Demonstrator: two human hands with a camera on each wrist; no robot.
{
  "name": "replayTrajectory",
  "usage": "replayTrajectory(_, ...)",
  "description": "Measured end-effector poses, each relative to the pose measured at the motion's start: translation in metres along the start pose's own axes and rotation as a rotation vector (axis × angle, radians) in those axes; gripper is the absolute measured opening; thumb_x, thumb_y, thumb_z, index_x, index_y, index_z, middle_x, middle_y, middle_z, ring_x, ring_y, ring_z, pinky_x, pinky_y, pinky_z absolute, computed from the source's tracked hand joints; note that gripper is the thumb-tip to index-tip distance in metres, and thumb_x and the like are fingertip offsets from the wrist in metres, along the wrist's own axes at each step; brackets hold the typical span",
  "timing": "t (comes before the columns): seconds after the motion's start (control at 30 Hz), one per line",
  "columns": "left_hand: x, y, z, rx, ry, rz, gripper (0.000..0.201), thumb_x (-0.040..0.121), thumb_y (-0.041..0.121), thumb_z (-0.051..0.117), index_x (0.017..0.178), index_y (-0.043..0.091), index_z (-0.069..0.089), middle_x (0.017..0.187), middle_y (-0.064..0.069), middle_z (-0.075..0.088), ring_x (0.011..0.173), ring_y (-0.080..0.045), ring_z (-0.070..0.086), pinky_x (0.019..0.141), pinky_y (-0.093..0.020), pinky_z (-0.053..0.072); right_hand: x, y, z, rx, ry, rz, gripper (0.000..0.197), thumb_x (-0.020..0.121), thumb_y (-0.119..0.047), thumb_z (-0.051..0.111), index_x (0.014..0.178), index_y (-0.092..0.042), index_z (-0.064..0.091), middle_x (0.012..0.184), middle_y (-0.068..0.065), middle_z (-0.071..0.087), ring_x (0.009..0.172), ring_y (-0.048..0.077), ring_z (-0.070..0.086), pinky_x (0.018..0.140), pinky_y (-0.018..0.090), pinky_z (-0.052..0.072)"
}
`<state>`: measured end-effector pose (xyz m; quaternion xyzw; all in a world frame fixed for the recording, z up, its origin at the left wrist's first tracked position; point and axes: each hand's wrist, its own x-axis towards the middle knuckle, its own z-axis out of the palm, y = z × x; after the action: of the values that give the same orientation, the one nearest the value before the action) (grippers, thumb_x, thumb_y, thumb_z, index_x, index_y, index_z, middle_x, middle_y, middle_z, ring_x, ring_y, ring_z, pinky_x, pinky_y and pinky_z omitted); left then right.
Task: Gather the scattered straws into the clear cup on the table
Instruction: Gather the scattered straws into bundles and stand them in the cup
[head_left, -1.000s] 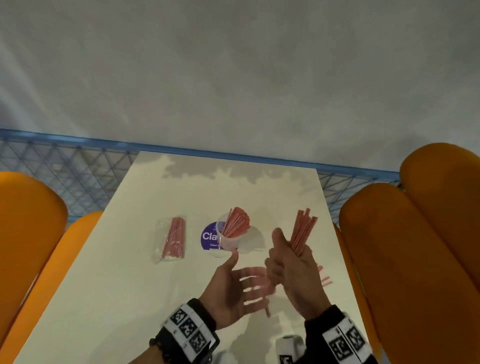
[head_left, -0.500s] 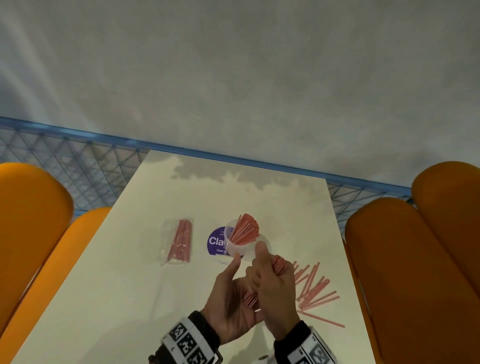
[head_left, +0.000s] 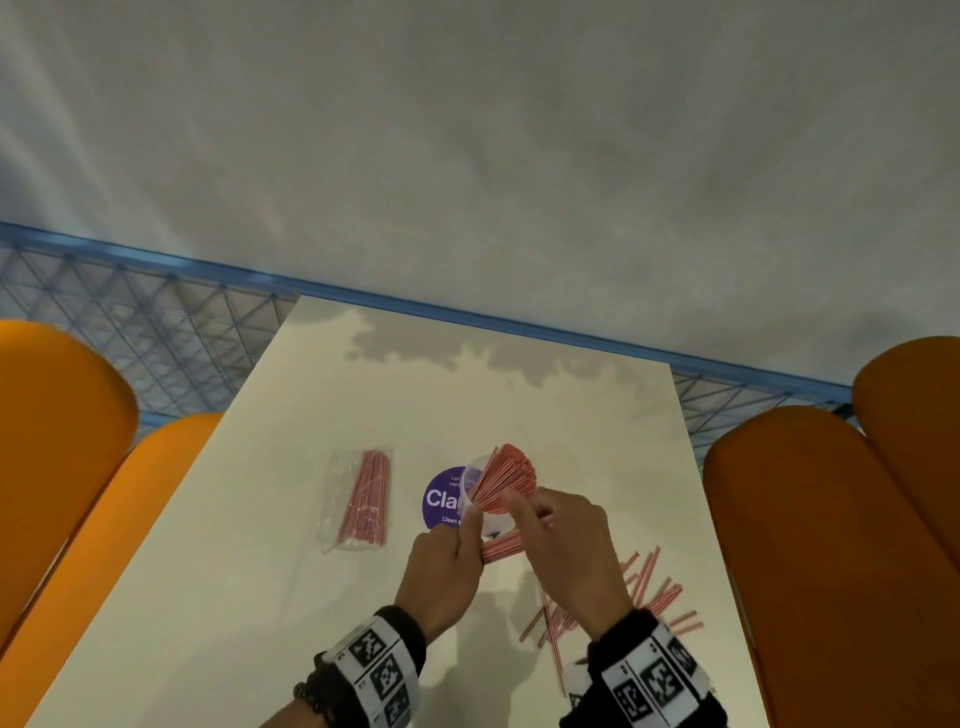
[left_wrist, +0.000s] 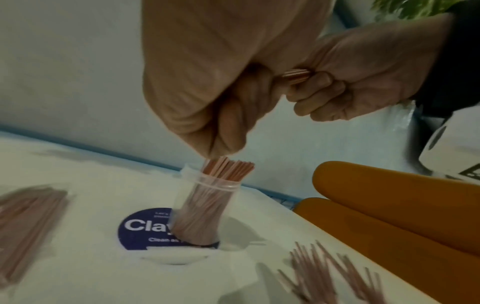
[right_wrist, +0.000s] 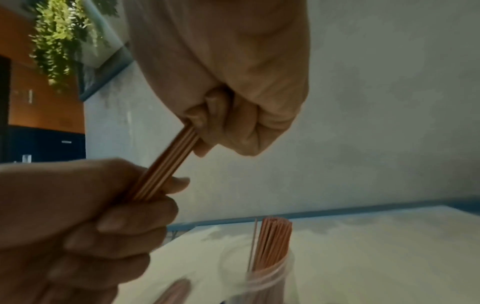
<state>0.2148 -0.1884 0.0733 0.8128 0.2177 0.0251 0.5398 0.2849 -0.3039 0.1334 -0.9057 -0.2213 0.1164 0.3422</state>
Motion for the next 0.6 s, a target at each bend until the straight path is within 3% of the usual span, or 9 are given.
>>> replayTrajectory(0.1, 0.028, -0.006, -0.009, 0.009, 0.07, 0.005, 0.051, 0.103, 0.039, 0.03, 0.071, 0.01, 0.058, 0.063, 0.001, 0.058, 0.058, -0.01, 0.053, 0.054, -0.016, 0.039, 0.036, 0.005, -0.004, -0.087, 0.068, 0.015, 0.048, 0.098, -0.044, 0.047, 0.057, -0.019, 0.043, 0.049, -0.009, 0.045, 0.04, 0.005, 0.039, 0.043, 0.016, 0.034)
replayTrajectory(0.17, 0.049, -0.014, -0.015, 0.048, 0.137, -0.011, 0.024, 0.098, 0.034, 0.045, 0.094, 0.014, 0.057, 0.09, -0.002, 0.063, 0.083, -0.018, 0.058, 0.071, -0.026, 0.048, 0.062, 0.012, -0.005, -0.171, 0.174, 0.056, 0.046, 0.099, -0.046, 0.042, 0.06, -0.021, 0.04, 0.055, -0.008, 0.048, 0.048, 0.01, 0.046, 0.044, 0.018, 0.03)
replayTrajectory(0.2, 0.059, -0.018, -0.015, 0.126, 0.111, -0.035, 0.023, 0.093, 0.031, 0.054, 0.111, 0.017, 0.053, 0.108, -0.002, 0.06, 0.098, -0.019, 0.057, 0.084, -0.034, 0.05, 0.073, 0.015, -0.003, -0.228, 0.206, 0.065, 0.045, 0.1, -0.046, 0.039, 0.064, -0.019, 0.04, 0.059, -0.004, 0.052, 0.055, 0.018, 0.052, 0.047, 0.024, 0.033)
replayTrajectory(0.27, 0.074, -0.025, -0.007, 0.326, -0.027, -0.054, 0.075, 0.079, 0.038, 0.068, 0.141, 0.02, 0.03, 0.14, -0.001, 0.043, 0.125, -0.021, 0.044, 0.105, -0.046, 0.039, 0.089, 0.02, 0.008, -0.392, 0.153, 0.035, 0.037, 0.101, -0.044, 0.035, 0.081, -0.017, 0.05, 0.079, 0.005, 0.063, 0.075, 0.029, 0.061, 0.059, 0.031, 0.042)
replayTrajectory(0.33, 0.082, -0.026, 0.004, 0.405, -0.099, -0.051, 0.112, 0.066, 0.055, 0.075, 0.15, 0.022, 0.009, 0.155, 0.003, 0.025, 0.14, -0.021, 0.028, 0.114, -0.05, 0.027, 0.096, 0.023, 0.029, -0.619, -0.05, -0.095, 0.026, 0.1, -0.037, 0.04, 0.112, -0.021, 0.056, 0.105, 0.005, 0.062, 0.097, 0.03, 0.061, 0.073, 0.038, 0.048)
replayTrajectory(0.37, 0.086, -0.027, 0.01, 0.434, -0.115, -0.048, 0.118, 0.064, 0.06, 0.075, 0.151, 0.023, 0.004, 0.158, 0.004, 0.019, 0.143, -0.021, 0.023, 0.115, -0.05, 0.025, 0.096, 0.024, 0.037, -0.686, -0.133, -0.125, 0.028, 0.097, -0.035, 0.047, 0.12, -0.022, 0.054, 0.112, 0.005, 0.058, 0.104, 0.03, 0.056, 0.077, 0.04, 0.048)
replayTrajectory(0.43, 0.092, -0.033, 0.02, 0.472, -0.115, -0.054, 0.116, 0.065, 0.06, 0.074, 0.151, 0.024, 0.005, 0.158, 0.004, 0.02, 0.142, -0.02, 0.026, 0.114, -0.049, 0.027, 0.095, 0.025, 0.046, -0.702, -0.098, -0.087, 0.029, 0.089, -0.039, 0.057, 0.111, -0.019, 0.058, 0.107, 0.009, 0.055, 0.1, 0.031, 0.051, 0.075, 0.044, 0.047)
replayTrajectory(0.53, 0.096, -0.04, 0.023, 0.476, -0.08, -0.064, 0.106, 0.069, 0.058, 0.072, 0.15, 0.024, 0.011, 0.151, 0.004, 0.032, 0.134, -0.02, 0.039, 0.108, -0.046, 0.034, 0.087, 0.033, 0.034, -0.535, 0.143, -0.056, 0.027, 0.095, -0.038, 0.041, 0.099, -0.019, 0.059, 0.1, 0.004, 0.053, 0.091, 0.026, 0.048, 0.073, 0.042, 0.044)
replayTrajectory(0.6, 0.096, -0.04, 0.023, 0.473, -0.08, -0.048, 0.103, 0.068, 0.059, 0.073, 0.147, 0.025, 0.016, 0.146, 0.003, 0.038, 0.129, -0.021, 0.044, 0.105, -0.048, 0.038, 0.079, 0.05, 0.012, -0.436, 0.133, 0.017, 0.024, 0.098, -0.027, 0.036, 0.104, -0.018, 0.057, 0.103, 0.003, 0.051, 0.096, 0.025, 0.046, 0.08, 0.041, 0.044)
